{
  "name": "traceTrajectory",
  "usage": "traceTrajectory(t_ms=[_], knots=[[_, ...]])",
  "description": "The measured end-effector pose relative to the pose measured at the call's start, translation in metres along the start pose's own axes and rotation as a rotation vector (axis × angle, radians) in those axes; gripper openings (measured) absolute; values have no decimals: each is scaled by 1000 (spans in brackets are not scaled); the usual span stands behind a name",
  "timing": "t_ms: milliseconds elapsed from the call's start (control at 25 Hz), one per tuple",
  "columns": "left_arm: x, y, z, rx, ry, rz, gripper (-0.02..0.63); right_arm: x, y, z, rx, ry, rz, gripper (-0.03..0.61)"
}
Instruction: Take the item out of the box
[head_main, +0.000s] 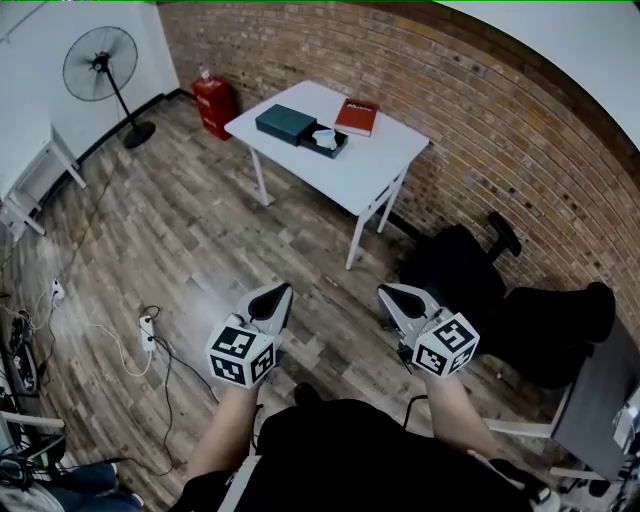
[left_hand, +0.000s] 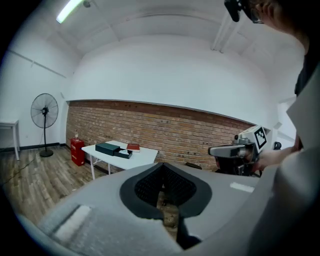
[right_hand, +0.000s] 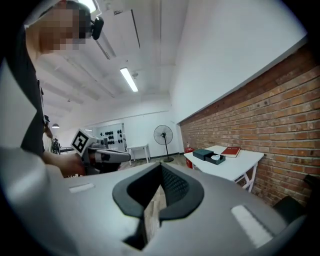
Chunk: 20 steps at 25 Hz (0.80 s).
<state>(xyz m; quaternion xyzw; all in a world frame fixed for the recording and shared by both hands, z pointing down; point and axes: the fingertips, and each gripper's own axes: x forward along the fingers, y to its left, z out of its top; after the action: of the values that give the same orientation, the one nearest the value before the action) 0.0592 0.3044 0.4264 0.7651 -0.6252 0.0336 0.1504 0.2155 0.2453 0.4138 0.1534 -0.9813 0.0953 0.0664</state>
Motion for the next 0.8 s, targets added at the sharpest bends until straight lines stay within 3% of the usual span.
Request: traceTrajectory(t_ms=[200,280,400,520,800], knots=[[-12,12,19,74,-81,-55,6,37,11,1,29,2,-1,0],[-16,27,29,68,-108,-67,6,55,22,5,22,3,24,0],[-19,48,42,49,-136,-62,6,74,32,3,15,18,42,0],[-16,61,48,85,-139,-45,6,86,32,-3,24,38,50,0],[12,97,49,23,-139,-36,6,118,4,-8,56,71,46,0]])
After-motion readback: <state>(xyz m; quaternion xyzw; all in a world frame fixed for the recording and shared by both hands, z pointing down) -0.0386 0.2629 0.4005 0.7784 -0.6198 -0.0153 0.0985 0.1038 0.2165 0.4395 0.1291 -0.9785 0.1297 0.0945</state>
